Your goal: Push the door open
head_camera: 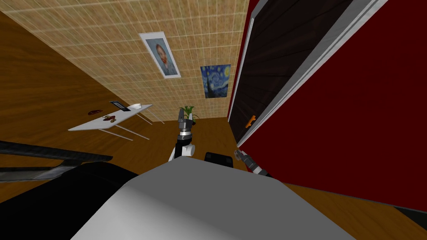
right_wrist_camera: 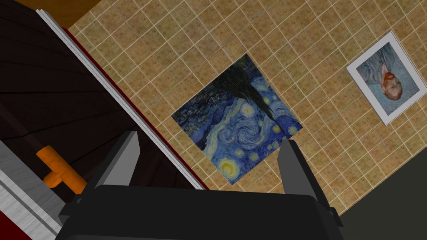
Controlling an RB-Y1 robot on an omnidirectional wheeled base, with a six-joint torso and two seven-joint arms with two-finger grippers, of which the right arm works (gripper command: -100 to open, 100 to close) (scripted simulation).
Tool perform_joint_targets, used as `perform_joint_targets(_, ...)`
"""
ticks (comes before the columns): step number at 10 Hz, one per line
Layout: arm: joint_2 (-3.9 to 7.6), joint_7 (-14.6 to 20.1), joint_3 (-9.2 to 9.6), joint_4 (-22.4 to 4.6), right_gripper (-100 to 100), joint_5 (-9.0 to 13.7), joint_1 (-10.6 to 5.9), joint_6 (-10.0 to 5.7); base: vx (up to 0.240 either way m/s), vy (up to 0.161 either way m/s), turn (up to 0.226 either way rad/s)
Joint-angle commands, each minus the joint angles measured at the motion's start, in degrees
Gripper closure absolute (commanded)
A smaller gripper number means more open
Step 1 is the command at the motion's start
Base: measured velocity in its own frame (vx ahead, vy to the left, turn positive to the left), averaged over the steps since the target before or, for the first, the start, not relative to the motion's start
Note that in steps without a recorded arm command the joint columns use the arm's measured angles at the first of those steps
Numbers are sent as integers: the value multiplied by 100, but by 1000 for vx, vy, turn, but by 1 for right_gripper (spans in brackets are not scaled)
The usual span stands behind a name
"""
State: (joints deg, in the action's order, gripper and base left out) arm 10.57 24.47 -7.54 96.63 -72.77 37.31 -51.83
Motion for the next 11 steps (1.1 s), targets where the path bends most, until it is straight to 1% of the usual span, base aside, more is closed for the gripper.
perform_joint_targets(1,2,-68,30,-52,-100,158,-7,-6,49,11,0)
perform_joint_targets(5,7,-242,106,-186,-100,558,-26,-22,80,20,6)
perform_joint_targets(7,7,-242,106,-186,-100,558,-26,-22,34,1,-26)
perform_joint_targets(8,8,-266,117,-204,-100,614,-29,-25,14,7,17)
perform_joint_targets(11,8,-266,117,-204,-100,614,-29,-25,0,0,-2)
